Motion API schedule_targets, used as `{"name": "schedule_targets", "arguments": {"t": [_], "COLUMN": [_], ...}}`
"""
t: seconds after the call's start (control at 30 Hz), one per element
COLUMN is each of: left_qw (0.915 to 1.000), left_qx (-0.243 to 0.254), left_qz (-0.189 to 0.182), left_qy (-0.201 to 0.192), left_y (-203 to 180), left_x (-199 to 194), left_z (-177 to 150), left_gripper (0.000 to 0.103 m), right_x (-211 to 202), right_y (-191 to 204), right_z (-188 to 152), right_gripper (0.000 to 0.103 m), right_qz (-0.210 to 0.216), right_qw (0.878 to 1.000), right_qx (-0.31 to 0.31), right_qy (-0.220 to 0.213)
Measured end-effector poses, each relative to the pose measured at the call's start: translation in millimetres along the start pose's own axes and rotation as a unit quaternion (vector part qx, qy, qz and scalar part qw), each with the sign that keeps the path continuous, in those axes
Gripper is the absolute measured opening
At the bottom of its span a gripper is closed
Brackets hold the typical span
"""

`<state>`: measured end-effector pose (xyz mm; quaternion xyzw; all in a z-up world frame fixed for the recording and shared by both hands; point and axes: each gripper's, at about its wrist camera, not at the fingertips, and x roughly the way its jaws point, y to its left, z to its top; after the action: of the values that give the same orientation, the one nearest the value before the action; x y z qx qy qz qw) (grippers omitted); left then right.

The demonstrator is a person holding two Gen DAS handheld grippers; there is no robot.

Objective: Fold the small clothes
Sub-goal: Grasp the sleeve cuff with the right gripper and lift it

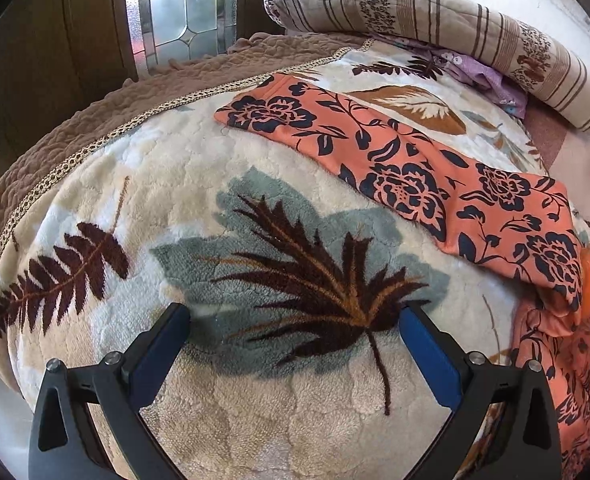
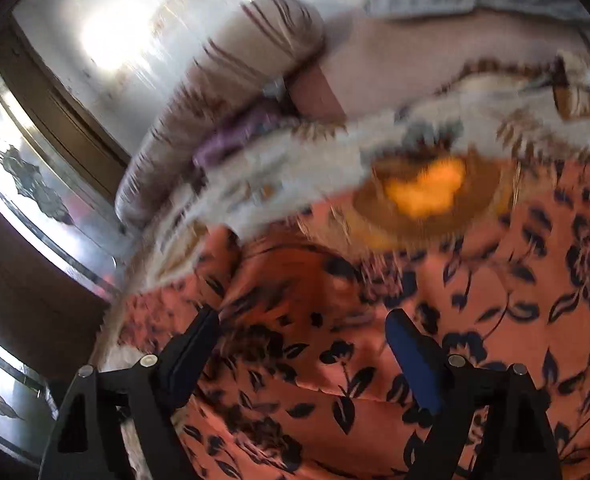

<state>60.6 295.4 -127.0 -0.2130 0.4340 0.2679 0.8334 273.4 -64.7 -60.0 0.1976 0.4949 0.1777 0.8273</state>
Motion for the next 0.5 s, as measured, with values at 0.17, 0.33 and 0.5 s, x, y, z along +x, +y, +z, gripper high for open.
{"name": "schedule_targets", "arguments": {"t": [0.17,0.33,0.5], "left_qw": [1.0000,0.9996,0.9975], "left_qx": [-0.005,-0.023,-0.009], "left_qz": [-0.004,-0.015,-0.009], "left_qy": [0.005,-0.001,-0.070], "left_y": [0.3,3.1,1.6], "left_x": [-1.4,-6.0,-42.0], "left_z": [0.6,0.3,0.1], "left_gripper": [0.103,0.103,0.103], "right_x": [-35.2,-89.4,-97.7], "right_y": [-44.3,-112.5,-218.3], "right_z": [-3.3,23.6,17.7], "right_gripper": [0.087,0.088,0.084], "right_qz": [-0.003,-0.032,-0.022], "right_qw": [0.999,0.992,0.976], "right_qx": [0.026,0.083,0.207], "right_qy": [-0.023,-0.091,-0.056]}}
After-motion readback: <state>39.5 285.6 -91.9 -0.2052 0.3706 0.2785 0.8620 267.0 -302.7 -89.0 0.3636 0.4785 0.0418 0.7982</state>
